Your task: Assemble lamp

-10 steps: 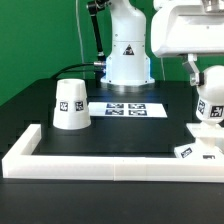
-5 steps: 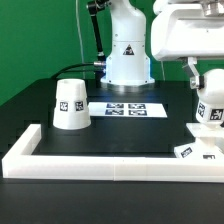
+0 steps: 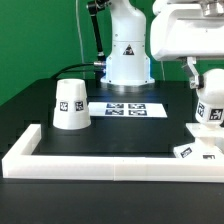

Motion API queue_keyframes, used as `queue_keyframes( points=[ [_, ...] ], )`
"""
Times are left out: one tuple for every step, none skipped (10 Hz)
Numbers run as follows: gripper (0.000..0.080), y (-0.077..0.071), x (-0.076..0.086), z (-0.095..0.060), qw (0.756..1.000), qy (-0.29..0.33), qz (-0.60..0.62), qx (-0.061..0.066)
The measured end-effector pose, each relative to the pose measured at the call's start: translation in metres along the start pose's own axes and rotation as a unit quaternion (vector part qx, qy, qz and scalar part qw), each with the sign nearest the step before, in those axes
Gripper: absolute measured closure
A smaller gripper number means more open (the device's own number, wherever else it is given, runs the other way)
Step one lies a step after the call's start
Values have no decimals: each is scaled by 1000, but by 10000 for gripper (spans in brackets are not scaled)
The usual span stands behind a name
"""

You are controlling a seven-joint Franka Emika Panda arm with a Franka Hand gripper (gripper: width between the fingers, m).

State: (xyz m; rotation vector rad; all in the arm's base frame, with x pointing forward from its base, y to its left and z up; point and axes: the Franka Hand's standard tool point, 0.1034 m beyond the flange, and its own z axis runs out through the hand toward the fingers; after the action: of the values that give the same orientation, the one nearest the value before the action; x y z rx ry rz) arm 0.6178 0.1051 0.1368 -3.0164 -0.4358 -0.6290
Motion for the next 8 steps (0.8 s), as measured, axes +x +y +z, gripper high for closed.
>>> queue_keyframes(
  points=[
    [146,1,-2,1,1000,-2,1,0],
    [114,2,-3,1,1000,-3,1,-1],
    [114,2,-5,2,1000,-4,1,0],
    [102,2,-6,2,1000,-5,1,0],
    [101,2,-6,2,1000,-5,1,0],
    [101,2,-6,2,1000,-5,1,0],
    [101,2,-6,1,1000,-6,1,0],
    [101,2,-6,-2,1000,-11,1,1]
  ],
)
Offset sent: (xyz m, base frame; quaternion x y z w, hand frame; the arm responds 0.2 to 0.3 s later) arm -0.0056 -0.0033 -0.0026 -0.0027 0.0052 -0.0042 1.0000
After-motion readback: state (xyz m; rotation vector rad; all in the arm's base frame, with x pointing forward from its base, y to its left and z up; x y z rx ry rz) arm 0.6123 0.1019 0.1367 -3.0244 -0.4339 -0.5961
